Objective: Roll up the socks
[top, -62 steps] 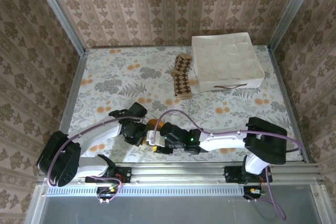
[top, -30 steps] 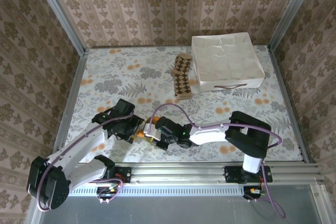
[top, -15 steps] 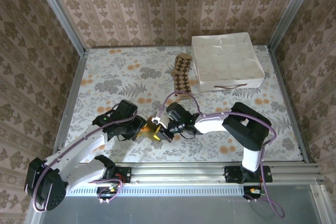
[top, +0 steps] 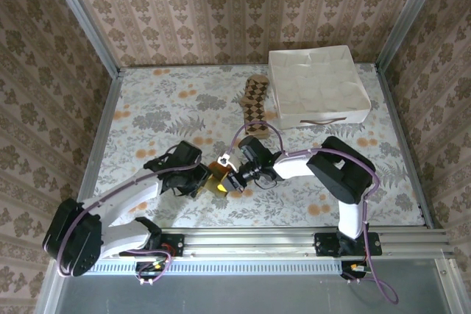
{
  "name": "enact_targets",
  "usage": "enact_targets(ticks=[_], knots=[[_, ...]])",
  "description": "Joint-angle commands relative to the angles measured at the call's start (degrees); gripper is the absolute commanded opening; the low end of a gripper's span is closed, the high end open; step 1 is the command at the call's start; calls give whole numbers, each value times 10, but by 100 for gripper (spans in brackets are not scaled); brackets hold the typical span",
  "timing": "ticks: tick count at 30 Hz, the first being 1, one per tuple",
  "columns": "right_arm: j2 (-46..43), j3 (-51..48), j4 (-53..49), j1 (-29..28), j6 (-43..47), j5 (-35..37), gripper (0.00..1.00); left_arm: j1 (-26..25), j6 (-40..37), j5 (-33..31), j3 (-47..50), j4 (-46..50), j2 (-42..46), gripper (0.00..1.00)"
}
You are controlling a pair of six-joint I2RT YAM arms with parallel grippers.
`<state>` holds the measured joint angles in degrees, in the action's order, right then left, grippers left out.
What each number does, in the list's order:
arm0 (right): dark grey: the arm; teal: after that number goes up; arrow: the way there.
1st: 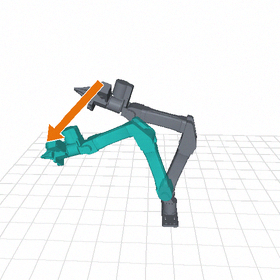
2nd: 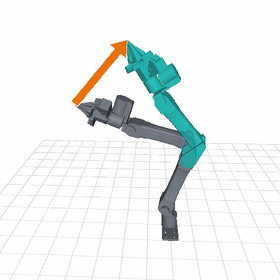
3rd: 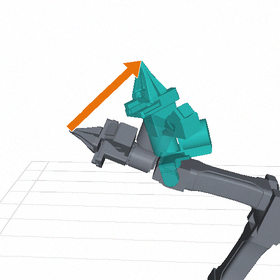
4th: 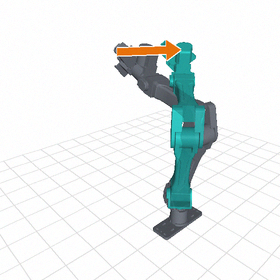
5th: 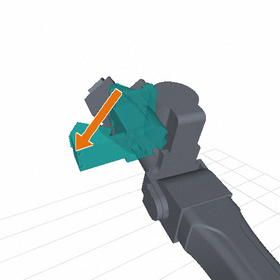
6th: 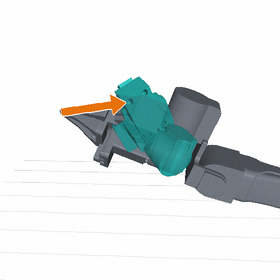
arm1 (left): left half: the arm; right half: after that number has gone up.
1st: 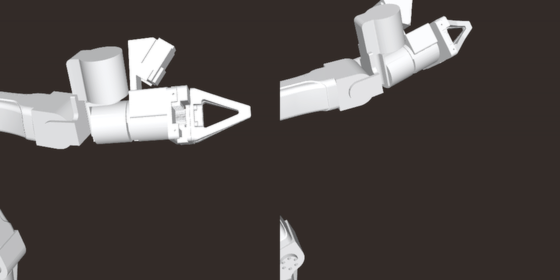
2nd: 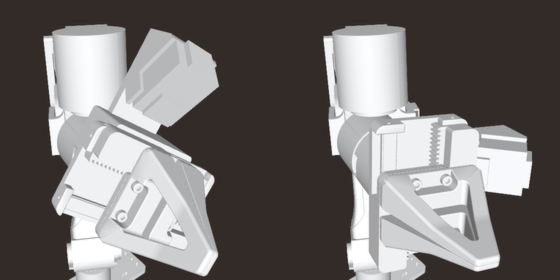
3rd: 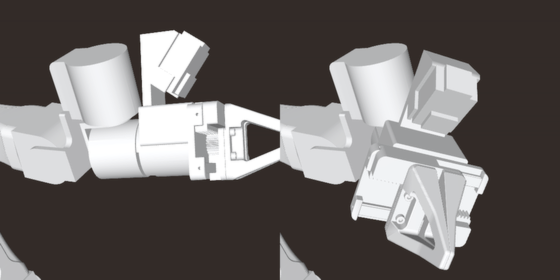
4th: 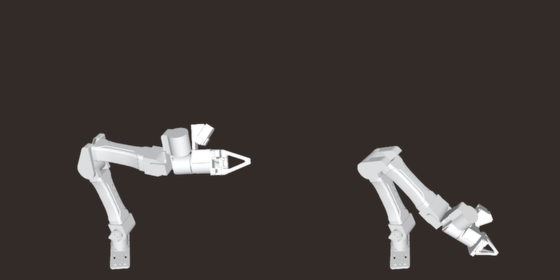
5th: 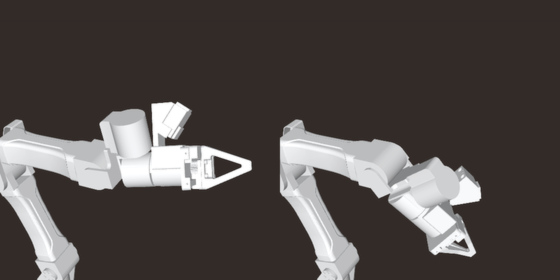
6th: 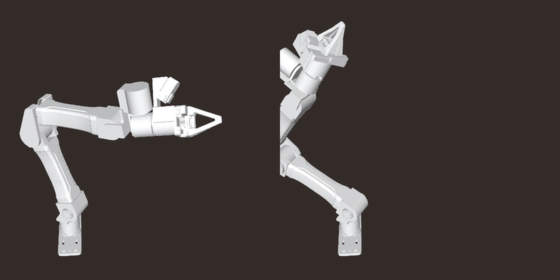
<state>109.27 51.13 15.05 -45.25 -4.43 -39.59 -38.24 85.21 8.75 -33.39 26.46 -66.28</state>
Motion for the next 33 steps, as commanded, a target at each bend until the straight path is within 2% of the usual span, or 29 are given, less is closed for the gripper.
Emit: enact_targets(ticks=[1,6,9,10,12,14,17,21,24,28,33], knots=[[60,-25,-149,18,-16,68,0,-8,-13,3,8,-38,-29,54],[70,-14,-156,24,-22,64,0,-13,-14,5,22,-60,-77,52],[70,-8,-157,24,-21,71,0,-17,-6,5,35,-57,-95,45],[68,-7,-156,24,-20,73,0,-19,0,6,39,-52,-98,41],[63,-1,-156,24,-15,76,0,-22,18,13,46,-28,-101,25],[41,0,-150,18,-2,88,7,-24,46,23,54,6,-100,0],[-34,-36,-94,-4,31,140,27,-26,82,29,57,58,-91,0],[-161,-106,0,-64,90,278,43,-29,112,15,28,141,-78,0],[-192,-104,-19,-117,133,355,47,-29,119,14,7,159,-81,0],[-178,-89,-32,-193,185,452,51,-28,119,23,-12,160,-104,0],[-139,-57,-31,-235,219,533,53,-27,101,27,-31,155,-129,0]])
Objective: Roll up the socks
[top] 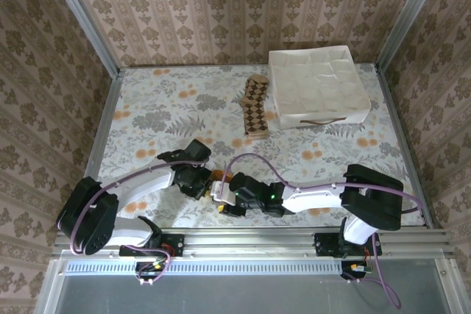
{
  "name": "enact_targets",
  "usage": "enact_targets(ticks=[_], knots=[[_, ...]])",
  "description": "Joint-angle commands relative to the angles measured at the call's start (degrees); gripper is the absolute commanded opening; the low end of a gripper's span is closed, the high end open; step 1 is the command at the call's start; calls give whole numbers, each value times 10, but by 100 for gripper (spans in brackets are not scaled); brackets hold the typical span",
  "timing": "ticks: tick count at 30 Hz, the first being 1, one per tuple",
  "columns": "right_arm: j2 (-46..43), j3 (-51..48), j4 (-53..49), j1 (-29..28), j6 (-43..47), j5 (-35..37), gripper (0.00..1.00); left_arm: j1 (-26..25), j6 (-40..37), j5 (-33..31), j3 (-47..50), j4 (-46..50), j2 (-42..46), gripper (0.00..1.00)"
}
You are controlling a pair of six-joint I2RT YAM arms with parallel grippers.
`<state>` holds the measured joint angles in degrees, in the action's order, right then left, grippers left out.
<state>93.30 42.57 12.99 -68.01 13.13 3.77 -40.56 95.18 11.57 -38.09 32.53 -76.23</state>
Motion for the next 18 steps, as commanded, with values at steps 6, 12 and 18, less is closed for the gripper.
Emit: enact_targets(ticks=[6,12,18], knots=[[60,61,-14,-14,72,129,53,1,-7,1,13,91,-32,0],[112,86,-37,-13,64,134,47,5,-11,6,19,77,-20,0],[136,97,-85,2,9,113,6,29,-32,-9,17,83,37,27]])
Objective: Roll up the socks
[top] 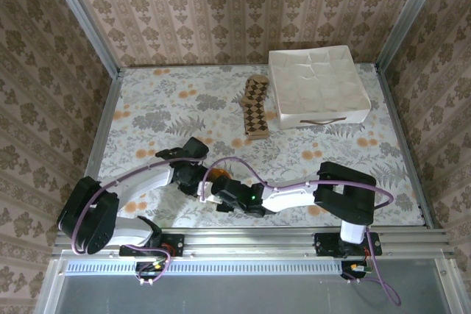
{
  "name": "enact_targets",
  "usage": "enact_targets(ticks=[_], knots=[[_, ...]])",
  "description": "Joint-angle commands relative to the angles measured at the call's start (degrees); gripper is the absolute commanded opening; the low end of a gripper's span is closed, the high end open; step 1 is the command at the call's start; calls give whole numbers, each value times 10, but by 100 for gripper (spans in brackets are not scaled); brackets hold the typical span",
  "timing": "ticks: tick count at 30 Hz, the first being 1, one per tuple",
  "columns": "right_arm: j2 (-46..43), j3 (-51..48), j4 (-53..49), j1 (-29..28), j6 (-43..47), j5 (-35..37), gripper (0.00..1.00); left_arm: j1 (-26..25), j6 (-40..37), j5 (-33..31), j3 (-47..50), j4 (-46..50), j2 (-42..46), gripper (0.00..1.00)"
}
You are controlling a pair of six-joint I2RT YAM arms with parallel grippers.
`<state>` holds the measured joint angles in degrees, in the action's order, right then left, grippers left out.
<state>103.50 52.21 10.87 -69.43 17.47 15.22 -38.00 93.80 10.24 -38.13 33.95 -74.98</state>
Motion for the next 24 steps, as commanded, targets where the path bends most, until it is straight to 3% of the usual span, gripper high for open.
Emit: enact_targets(ticks=[1,5,9,16,24], knots=[[34,1,-78,23,-45,-24,2,11,-23,1,18,67,43,36],[29,-8,-109,53,-89,-126,0,51,-49,4,22,64,106,62],[38,-1,-140,90,-124,-238,0,83,-71,7,25,55,158,76],[70,8,-153,142,-168,-344,0,84,-74,27,41,8,197,72],[111,14,-155,212,-217,-459,0,35,-45,21,60,-50,168,60]])
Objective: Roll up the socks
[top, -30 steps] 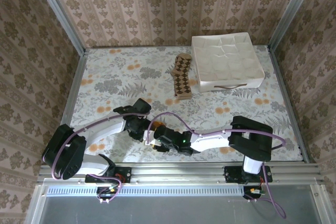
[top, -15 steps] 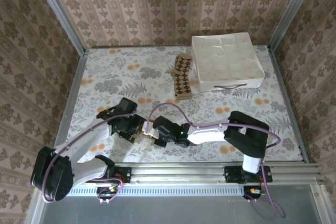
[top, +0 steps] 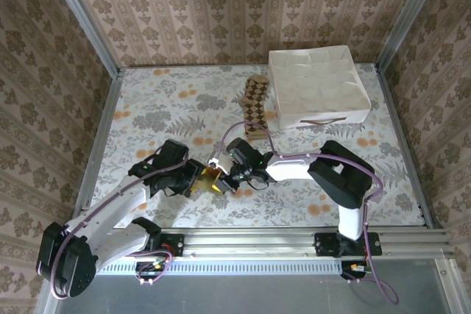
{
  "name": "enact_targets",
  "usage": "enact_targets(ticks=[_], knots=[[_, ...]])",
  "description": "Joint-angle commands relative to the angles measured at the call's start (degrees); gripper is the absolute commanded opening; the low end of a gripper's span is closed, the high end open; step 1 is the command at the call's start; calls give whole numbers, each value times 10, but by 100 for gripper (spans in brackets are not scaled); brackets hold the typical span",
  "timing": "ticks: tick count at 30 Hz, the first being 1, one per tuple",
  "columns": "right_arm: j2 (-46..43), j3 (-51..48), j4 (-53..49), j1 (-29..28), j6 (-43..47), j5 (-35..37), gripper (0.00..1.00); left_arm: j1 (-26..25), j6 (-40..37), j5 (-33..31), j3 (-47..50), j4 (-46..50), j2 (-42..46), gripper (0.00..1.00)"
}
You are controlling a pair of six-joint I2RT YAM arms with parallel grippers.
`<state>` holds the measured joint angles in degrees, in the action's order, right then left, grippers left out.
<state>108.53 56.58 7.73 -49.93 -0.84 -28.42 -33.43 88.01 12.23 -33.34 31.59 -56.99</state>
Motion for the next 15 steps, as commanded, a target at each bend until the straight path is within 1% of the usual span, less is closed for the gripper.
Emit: enact_targets(ticks=[1,5,10,15], knots=[[65,-29,-123,24,-39,-32,0,-14,14,-1,14,-34,-19,60],[83,-18,-140,46,-61,-58,0,-19,16,-3,23,-64,-45,59],[95,-10,-140,58,-82,-85,0,-22,11,-7,31,-111,-79,59],[120,17,-166,68,-102,-100,0,-25,1,-13,38,-132,-125,55]])
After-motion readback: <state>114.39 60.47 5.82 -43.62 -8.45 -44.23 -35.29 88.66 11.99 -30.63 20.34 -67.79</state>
